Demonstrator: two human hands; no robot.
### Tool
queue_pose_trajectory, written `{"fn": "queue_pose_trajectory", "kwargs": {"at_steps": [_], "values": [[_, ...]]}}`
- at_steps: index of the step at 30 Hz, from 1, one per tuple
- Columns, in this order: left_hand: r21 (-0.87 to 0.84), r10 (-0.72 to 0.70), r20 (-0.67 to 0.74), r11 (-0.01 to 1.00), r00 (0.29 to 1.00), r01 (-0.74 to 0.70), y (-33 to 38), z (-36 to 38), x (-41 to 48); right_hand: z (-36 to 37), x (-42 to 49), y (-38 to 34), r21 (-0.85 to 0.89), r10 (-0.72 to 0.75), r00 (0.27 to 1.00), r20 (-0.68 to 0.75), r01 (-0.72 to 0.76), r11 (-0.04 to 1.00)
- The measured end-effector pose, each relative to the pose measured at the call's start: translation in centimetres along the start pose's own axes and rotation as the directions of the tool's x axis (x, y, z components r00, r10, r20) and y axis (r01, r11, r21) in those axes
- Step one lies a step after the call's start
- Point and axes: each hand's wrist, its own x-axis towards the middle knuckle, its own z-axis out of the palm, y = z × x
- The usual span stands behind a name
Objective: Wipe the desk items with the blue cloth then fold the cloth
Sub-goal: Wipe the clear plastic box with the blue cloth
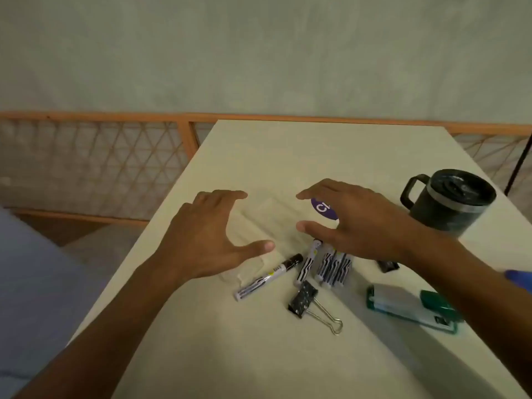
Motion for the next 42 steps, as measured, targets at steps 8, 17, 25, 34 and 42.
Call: {"fn": "queue_pose_trajectory", "kwargs": {"at_steps": [8, 17, 25, 34, 42], "values": [[0.071, -0.133, 0.058, 0.989, 0.989, 0.129, -1.2, 0.4, -2.6, 1.6, -3.2, -1.7, 0.001, 0.043, 0.999, -0.034, -0.042, 0.999], [0.088, -0.162, 0.068, 0.984, 0.984, 0.156, -0.3, -0.1, -1.9, 1.6, -6.6, -0.3, 0.040, 0.137, 0.985, -0.102, -0.134, 0.990], [-0.072, 0.017, -0.093, 0.997, 0.996, -0.023, 5.9, -1.6, -1.0, 0.9, -10.2, 3.1, 0.040, 0.257, 0.952, -0.167, -0.254, 0.966], [-0.211, 0.111, -0.114, 0.968, 0.987, -0.133, 8.7, 0.3, 1.4, 0.2, -17.5, 8.6, 0.006, 0.548, 0.818, -0.177, -0.556, 0.831], [-0.306, 0.154, -0.114, 0.934, 0.982, -0.182, 9.5, 1.7, 2.4, 1.3, -22.2, 12.9, -0.127, 0.748, 0.637, -0.185, -0.770, 0.625]]}}
